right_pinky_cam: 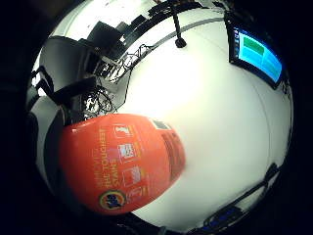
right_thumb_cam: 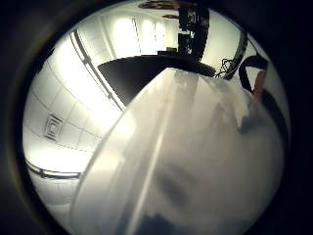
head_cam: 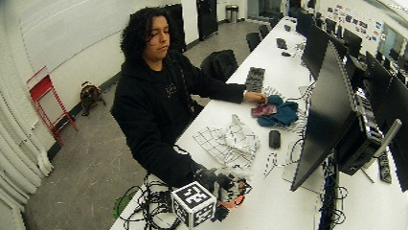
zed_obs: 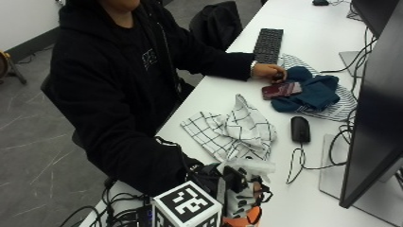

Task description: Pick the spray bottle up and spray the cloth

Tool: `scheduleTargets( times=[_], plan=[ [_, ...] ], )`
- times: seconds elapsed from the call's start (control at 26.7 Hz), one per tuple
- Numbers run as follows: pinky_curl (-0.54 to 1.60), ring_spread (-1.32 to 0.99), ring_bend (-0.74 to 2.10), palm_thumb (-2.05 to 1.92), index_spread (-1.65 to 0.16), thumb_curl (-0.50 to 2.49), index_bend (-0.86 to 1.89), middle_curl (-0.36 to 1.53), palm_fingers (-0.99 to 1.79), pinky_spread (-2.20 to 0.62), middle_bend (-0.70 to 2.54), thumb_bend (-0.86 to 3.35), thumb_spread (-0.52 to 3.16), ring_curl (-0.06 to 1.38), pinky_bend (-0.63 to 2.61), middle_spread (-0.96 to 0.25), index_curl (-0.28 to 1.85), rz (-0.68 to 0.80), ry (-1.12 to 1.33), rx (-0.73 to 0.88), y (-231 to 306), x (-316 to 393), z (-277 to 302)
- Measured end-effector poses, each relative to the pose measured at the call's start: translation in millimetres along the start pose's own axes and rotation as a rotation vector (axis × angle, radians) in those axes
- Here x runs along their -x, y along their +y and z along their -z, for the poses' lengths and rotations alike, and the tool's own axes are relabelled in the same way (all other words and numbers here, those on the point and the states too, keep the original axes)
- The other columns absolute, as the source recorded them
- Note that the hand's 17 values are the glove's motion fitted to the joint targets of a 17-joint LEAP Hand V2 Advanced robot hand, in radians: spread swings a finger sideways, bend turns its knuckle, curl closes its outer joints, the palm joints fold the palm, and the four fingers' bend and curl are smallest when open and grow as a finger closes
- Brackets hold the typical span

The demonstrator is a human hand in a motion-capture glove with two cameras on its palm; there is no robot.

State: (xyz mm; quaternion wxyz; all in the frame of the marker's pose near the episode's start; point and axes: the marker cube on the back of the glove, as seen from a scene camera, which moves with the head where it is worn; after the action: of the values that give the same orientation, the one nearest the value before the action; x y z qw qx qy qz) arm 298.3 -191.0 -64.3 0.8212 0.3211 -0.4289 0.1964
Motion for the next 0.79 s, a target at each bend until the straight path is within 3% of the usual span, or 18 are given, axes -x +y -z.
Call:
scheduleTargets(
  times=[0.49, 0.64, 0.79],
  plan=[
    [0.41, -0.22, 0.70, 0.93, -0.29, 0.61, 0.22, 0.56, 1.41, -0.32, 0.66, -0.03, 0.59, 0.48, 0.45, -0.20, 0.48, 0.005, 0.009, 0.053, -10.2, 6.9, -1.3],
    [0.41, -0.22, 0.71, 0.92, -0.29, 0.63, 0.23, 0.57, 1.40, -0.31, 0.67, -0.03, 0.59, 0.49, 0.46, -0.19, 0.50, 0.045, 0.033, 0.278, 9.9, 31.2, 0.7],
    [0.41, -0.21, 0.71, 0.92, -0.29, 0.64, 0.23, 0.57, 1.38, -0.31, 0.68, -0.03, 0.59, 0.49, 0.46, -0.19, 0.51, 0.162, 0.239, 0.505, 33.8, 76.7, -4.0]
  ],
)
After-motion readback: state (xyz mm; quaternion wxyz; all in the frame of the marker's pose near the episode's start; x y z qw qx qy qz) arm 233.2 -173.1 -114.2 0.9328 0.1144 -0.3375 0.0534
